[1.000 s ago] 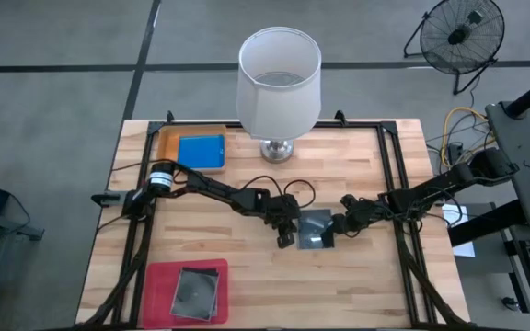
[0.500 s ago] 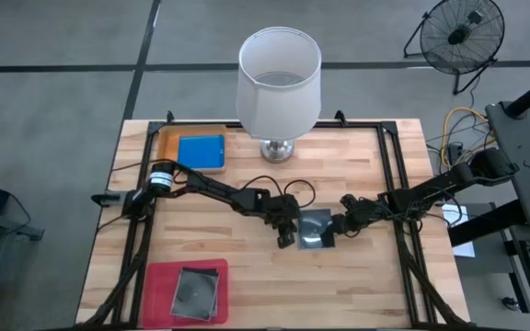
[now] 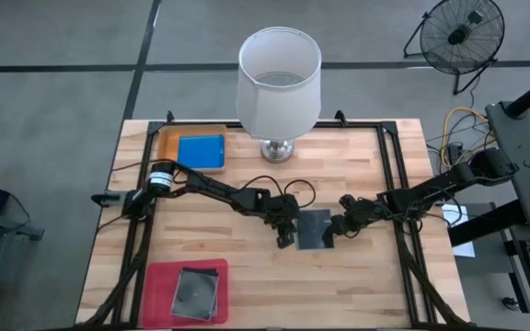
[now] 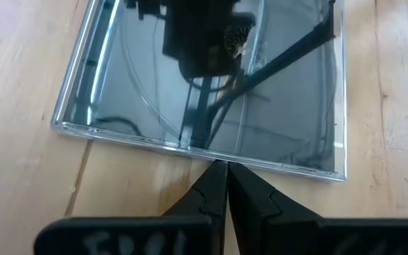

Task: Pick & place jewel cases by type
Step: Put the black cd case into the pink bin

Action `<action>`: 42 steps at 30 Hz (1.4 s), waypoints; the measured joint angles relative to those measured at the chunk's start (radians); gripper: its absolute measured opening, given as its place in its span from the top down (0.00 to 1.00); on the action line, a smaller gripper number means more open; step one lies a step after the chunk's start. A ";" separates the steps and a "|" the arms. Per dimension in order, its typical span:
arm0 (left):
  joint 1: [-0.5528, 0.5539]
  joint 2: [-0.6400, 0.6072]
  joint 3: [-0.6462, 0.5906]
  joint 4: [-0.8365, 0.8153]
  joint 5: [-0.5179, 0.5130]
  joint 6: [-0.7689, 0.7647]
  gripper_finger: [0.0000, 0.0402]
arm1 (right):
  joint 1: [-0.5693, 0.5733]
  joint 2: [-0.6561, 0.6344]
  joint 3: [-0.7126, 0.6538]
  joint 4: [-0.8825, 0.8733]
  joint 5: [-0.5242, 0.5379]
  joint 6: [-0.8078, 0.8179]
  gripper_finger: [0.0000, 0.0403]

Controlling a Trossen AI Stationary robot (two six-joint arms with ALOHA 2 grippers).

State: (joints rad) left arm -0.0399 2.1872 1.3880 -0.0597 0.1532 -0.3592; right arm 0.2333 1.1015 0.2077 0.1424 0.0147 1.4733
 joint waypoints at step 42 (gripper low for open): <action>0.000 0.000 -0.002 -0.056 0.014 0.017 1.00 | 0.000 -0.003 0.112 -0.111 0.011 -0.050 0.49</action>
State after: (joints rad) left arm -0.0399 2.1872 1.3861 -0.1162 0.1671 -0.3426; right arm 0.2333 1.0986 0.3199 0.0311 0.0254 1.4237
